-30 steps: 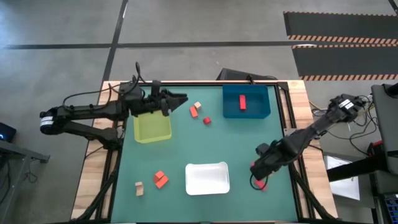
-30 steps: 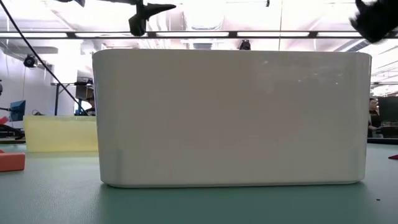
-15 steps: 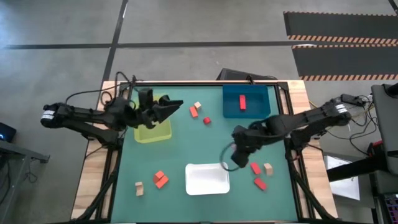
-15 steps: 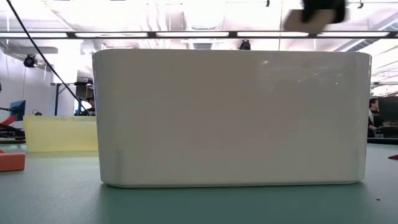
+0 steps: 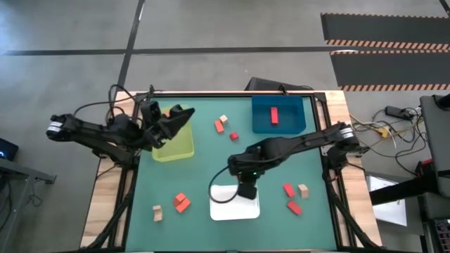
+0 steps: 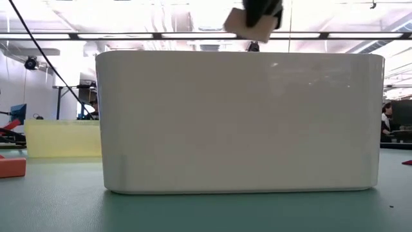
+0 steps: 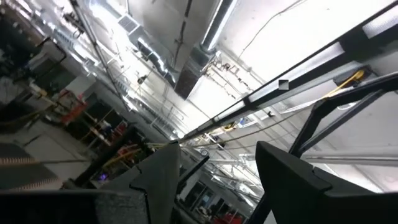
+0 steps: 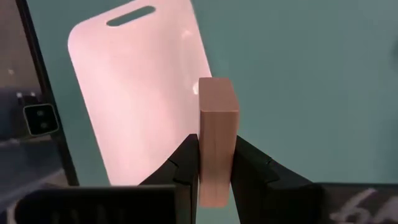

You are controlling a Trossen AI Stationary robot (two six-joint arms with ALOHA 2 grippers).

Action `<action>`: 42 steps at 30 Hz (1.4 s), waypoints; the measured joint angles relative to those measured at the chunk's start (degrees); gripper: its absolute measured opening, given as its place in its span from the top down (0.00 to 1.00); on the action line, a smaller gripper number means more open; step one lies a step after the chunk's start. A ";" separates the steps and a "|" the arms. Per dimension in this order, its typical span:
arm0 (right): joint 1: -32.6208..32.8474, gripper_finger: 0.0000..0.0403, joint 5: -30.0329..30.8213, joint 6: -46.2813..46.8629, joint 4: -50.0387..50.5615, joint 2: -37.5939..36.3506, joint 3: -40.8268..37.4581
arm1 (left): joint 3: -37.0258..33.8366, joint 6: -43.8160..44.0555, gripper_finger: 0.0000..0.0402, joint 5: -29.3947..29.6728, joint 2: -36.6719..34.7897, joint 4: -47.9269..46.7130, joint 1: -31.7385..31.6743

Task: Sort & place blocks by color
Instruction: Put the brown block into the white bin

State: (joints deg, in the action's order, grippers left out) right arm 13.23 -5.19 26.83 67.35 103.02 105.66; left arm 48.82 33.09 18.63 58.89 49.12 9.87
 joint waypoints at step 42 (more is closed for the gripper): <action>1.90 0.83 -2.24 -9.61 1.98 25.68 11.81 | -1.62 -5.00 0.52 -1.49 -11.44 -0.08 -0.11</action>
State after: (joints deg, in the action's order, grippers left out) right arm 15.14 -7.43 17.22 69.33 128.70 117.47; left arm 47.20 28.10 17.15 47.45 49.05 9.76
